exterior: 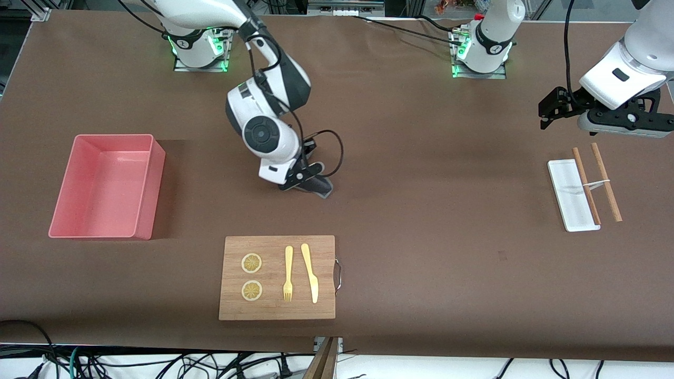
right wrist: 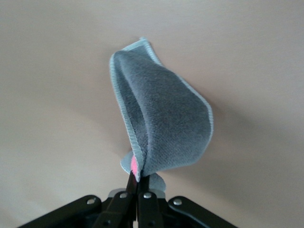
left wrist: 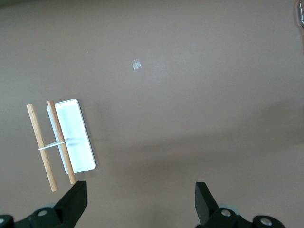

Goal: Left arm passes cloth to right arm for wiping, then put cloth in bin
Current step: 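Wipe the cloth back and forth over the table with the right gripper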

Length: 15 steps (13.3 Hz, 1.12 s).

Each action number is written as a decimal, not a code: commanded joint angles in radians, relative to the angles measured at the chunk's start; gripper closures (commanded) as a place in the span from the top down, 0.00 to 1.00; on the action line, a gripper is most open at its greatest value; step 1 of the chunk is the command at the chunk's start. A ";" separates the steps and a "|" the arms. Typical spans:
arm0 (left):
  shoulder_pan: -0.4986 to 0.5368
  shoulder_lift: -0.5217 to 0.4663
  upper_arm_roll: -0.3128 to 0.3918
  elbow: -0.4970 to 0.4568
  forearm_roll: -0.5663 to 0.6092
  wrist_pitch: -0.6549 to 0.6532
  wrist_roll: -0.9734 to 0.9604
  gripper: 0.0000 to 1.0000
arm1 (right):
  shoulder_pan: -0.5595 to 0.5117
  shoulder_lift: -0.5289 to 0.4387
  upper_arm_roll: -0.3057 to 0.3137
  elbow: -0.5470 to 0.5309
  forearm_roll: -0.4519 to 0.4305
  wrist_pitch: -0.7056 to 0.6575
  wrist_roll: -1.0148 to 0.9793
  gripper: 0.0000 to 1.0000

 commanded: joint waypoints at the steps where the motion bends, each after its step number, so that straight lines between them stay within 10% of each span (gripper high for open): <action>1: 0.007 -0.003 -0.004 -0.003 -0.019 0.005 0.015 1.00 | -0.035 0.009 0.001 0.044 0.020 -0.061 0.001 0.00; 15: 0.007 -0.005 -0.004 -0.003 -0.019 0.002 0.015 1.00 | -0.352 -0.014 -0.149 -0.068 -0.186 -0.113 -0.756 0.00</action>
